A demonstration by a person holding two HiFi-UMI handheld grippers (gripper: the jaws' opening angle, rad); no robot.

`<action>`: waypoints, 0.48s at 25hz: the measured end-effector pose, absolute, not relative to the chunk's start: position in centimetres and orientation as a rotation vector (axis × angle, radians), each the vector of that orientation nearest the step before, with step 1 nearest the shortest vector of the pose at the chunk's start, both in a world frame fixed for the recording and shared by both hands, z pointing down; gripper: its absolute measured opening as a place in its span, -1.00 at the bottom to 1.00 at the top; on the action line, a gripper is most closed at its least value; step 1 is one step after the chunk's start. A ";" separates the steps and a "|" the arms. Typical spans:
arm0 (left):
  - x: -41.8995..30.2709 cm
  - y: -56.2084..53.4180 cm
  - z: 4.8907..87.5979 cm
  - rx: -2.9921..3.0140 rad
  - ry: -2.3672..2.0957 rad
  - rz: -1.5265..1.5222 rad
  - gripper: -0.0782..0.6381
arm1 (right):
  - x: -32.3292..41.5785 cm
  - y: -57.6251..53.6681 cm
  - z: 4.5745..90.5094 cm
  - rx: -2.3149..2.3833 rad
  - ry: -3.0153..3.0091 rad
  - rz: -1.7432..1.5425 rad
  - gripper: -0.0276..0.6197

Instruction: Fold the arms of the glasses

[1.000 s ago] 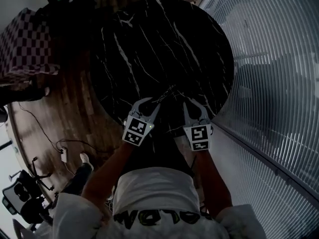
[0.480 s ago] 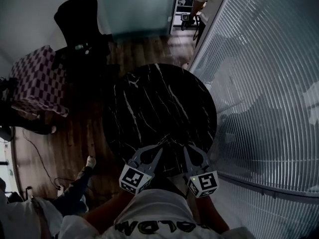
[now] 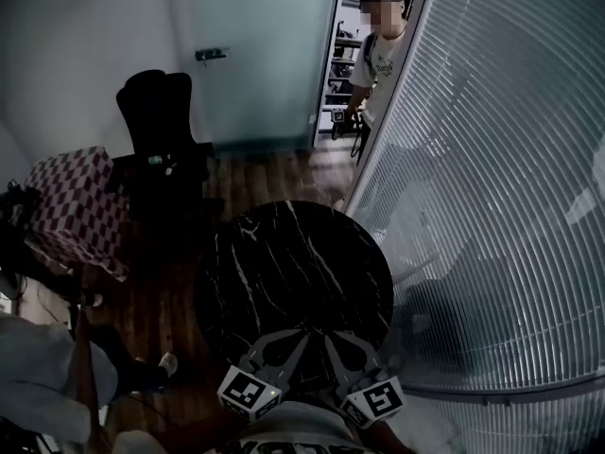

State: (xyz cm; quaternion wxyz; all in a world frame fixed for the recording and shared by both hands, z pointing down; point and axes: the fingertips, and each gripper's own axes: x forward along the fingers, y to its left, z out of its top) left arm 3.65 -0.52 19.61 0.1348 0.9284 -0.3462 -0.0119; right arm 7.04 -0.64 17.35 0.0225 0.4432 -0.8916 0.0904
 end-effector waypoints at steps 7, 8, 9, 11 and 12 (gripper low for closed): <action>3.0 0.0 18.5 2.694 -1.058 -0.061 -0.77 | 5.8 0.6 15.3 1.346 -2.811 0.230 -0.91; 3.1 0.0 18.4 2.691 -1.062 -0.067 -0.77 | 5.8 0.6 15.3 1.340 -2.814 0.223 -0.91; 3.1 -0.1 18.4 2.691 -1.064 -0.071 -0.77 | 5.8 0.5 15.3 1.336 -2.815 0.213 -0.91; 3.4 -0.1 18.4 2.692 -1.058 -0.069 -0.77 | 6.2 0.2 15.7 1.339 -2.807 0.188 -0.91; 3.5 0.0 18.4 2.691 -1.052 -0.064 -0.77 | 6.4 0.1 15.8 1.342 -2.800 0.181 -0.91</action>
